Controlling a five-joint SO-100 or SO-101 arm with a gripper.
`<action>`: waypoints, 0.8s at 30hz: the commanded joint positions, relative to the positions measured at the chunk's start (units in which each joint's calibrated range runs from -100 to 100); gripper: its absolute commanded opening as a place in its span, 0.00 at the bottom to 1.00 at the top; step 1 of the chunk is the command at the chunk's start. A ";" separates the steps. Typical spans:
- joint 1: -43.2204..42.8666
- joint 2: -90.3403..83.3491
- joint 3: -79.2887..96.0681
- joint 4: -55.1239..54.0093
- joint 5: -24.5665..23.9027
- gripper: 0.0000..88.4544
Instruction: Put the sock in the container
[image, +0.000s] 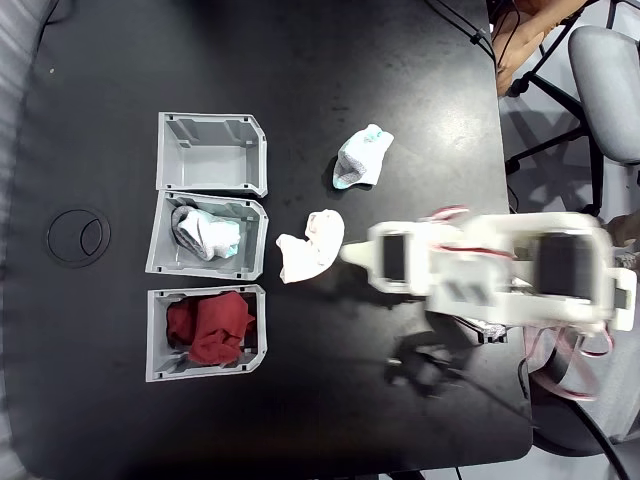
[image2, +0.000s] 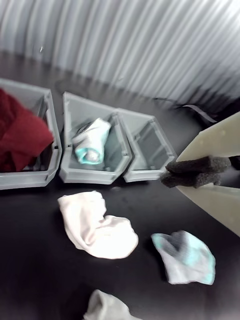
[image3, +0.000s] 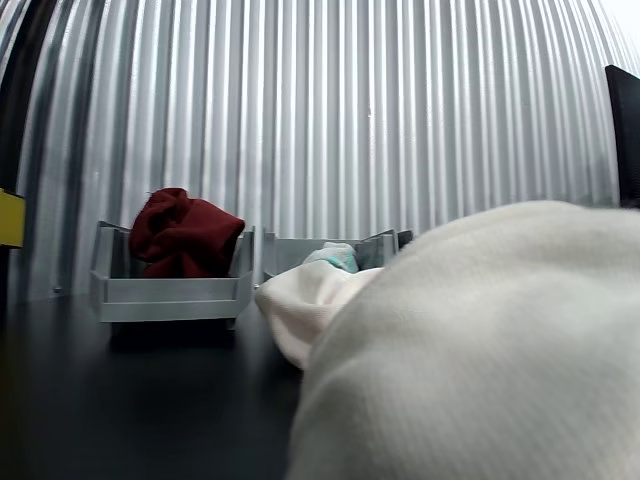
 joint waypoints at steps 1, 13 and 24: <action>-0.55 -13.29 -2.54 3.11 -0.28 0.02; -0.47 -48.67 28.66 -5.61 -0.28 0.02; 0.16 -69.50 72.93 -31.99 -0.28 0.02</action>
